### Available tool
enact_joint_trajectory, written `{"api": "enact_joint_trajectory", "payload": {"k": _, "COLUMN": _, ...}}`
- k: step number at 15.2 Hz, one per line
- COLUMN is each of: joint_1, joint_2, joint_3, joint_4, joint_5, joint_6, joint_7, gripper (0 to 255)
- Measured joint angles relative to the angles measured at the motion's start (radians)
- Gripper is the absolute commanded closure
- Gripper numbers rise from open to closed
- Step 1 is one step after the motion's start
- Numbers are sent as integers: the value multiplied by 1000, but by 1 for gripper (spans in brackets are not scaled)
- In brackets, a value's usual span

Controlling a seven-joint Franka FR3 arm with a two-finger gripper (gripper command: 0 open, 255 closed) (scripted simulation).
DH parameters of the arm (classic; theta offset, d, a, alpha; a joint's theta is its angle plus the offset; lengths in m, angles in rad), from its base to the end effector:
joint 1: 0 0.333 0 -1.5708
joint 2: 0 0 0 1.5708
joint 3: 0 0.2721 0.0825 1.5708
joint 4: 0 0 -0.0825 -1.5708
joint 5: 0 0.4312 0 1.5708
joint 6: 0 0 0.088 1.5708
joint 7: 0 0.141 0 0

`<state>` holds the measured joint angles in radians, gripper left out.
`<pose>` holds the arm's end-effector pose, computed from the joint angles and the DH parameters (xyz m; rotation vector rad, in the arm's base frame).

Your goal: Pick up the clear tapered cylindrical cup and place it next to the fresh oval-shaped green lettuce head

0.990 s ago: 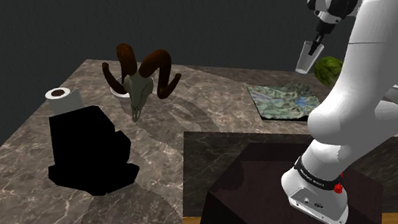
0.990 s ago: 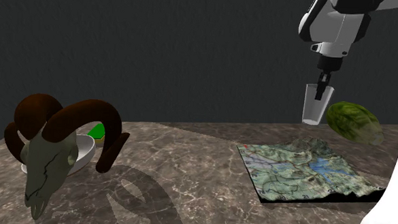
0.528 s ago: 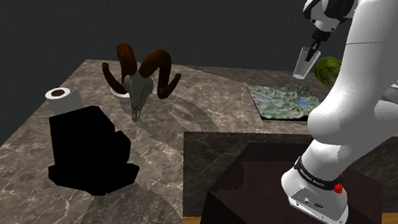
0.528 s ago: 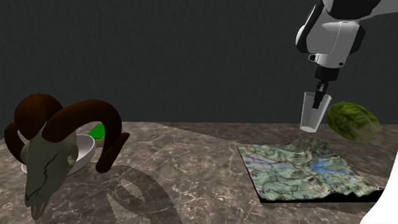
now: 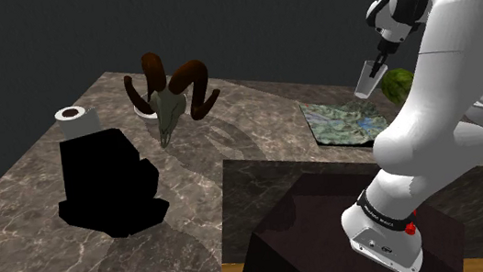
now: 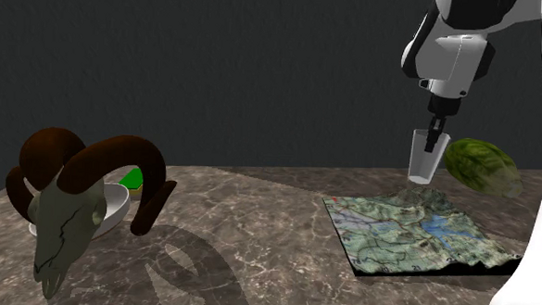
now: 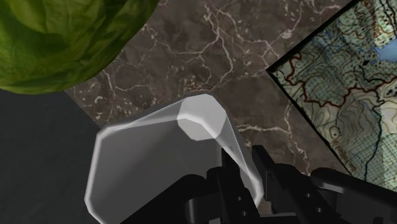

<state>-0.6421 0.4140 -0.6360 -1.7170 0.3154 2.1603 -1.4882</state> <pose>0.2402 -0.6491 0.3012 3.0244 0.1572 0.0831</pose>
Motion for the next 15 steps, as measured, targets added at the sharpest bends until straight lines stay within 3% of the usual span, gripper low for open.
{"api": "enact_joint_trajectory", "payload": {"k": 1, "joint_1": 0, "joint_2": 0, "joint_3": 0, "joint_4": 0, "joint_5": 0, "joint_6": 0, "joint_7": 0, "gripper": 0}}
{"api": "enact_joint_trajectory", "payload": {"k": 7, "joint_1": 0, "joint_2": 0, "joint_3": 0, "joint_4": 0, "joint_5": 0, "joint_6": 0, "joint_7": 0, "gripper": 0}}
{"api": "enact_joint_trajectory", "payload": {"k": 11, "joint_1": 14, "joint_2": -50, "joint_3": -19, "joint_4": 36, "joint_5": -38, "joint_6": -74, "joint_7": 23, "gripper": 0}}
{"api": "enact_joint_trajectory", "payload": {"k": 15, "joint_1": 18, "joint_2": -62, "joint_3": -24, "joint_4": 45, "joint_5": -47, "joint_6": -94, "joint_7": 29, "gripper": 0}}
